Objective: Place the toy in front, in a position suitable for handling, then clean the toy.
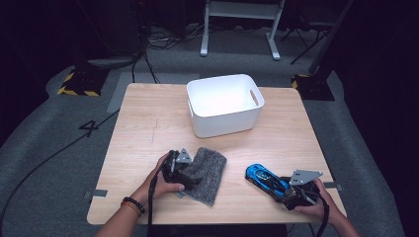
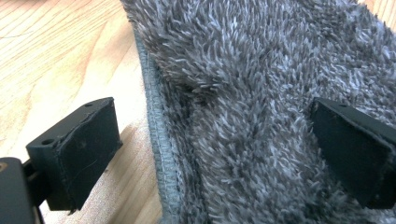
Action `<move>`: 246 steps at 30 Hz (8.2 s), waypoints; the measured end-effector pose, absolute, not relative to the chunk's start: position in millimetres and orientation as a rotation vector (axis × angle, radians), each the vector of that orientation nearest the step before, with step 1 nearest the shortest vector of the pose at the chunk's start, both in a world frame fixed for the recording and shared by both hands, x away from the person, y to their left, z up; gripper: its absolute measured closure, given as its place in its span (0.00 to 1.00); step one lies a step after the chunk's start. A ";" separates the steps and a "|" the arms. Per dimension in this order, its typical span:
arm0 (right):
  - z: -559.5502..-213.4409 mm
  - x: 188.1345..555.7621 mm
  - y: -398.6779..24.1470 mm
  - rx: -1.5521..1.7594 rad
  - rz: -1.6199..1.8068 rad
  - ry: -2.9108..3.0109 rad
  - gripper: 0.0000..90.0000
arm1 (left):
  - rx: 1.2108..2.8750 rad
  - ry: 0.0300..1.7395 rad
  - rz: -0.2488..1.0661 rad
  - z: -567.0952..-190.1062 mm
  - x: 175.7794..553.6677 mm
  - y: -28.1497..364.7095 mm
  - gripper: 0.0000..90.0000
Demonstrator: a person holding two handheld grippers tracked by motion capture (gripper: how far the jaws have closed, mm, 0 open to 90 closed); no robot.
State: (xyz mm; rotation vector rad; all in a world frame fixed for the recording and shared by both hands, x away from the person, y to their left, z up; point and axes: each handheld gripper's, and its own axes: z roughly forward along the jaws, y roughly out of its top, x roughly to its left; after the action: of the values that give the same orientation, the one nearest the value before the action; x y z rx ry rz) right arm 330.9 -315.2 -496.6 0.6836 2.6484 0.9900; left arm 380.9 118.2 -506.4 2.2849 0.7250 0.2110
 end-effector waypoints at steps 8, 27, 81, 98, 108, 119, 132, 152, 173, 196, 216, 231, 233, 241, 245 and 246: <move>-496.4 337.1 -319.3 0.628 1.006 2.656 0.27 | 2.293 0.712 0.212 -506.5 382.2 116.6 0.03; -496.2 376.1 -305.9 0.470 1.055 2.737 0.27 | 2.320 0.675 0.217 -506.9 388.3 110.5 0.01; -501.4 378.1 -254.6 0.397 1.130 2.768 0.26 | 2.269 0.436 0.100 -482.5 402.8 32.7 0.67; -502.9 380.5 -257.6 0.380 1.158 2.764 0.26 | 2.363 0.485 0.171 -488.2 402.4 67.9 0.71; -503.6 382.1 -256.1 0.393 1.169 2.754 0.26 | 2.154 0.312 0.069 -460.8 378.5 22.2 0.71; -504.8 380.2 -256.3 0.413 1.181 2.734 0.26 | 2.263 0.278 0.134 -473.3 377.2 -14.4 0.73; -504.5 379.0 -258.2 0.420 1.174 2.732 0.26 | 2.389 0.356 0.348 -469.3 386.5 14.0 0.72; -504.7 378.4 -261.3 0.421 1.177 2.732 0.26 | 2.264 0.523 0.315 -454.3 399.9 67.4 0.18; -503.8 378.2 -261.0 0.428 1.164 2.737 0.26 | 2.361 0.432 0.285 -469.4 406.6 47.0 0.88; -505.1 377.6 -262.1 0.433 1.182 2.727 0.26 | 2.311 0.259 0.132 -465.6 395.3 -5.1 0.90; -504.1 377.6 -261.3 0.436 1.166 2.731 0.26 | 2.386 0.268 0.152 -463.3 376.2 41.0 0.91; -505.1 376.8 -262.1 0.441 1.178 2.720 0.26 | 2.332 0.119 0.028 -462.5 376.1 -46.4 0.90; -505.0 376.5 -262.2 0.444 1.176 2.721 0.26 | 2.326 0.141 -0.004 -464.7 380.3 -41.8 0.90; -504.9 376.8 -262.1 0.441 1.176 2.724 0.27 | 2.345 0.185 0.021 -464.8 383.9 -8.5 0.91; -505.0 376.9 -262.1 0.440 1.179 2.724 0.27 | 2.361 0.239 0.056 -465.3 386.4 10.3 0.90; -505.0 376.9 -262.1 0.440 1.178 2.724 0.27 | 2.367 0.256 0.069 -465.3 386.9 14.9 0.90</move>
State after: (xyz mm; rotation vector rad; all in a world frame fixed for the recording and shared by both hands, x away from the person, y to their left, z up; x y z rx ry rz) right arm 376.9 -262.1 -505.0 0.4397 2.7244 1.1784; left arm 386.9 14.9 -465.3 2.3672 0.2563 0.0687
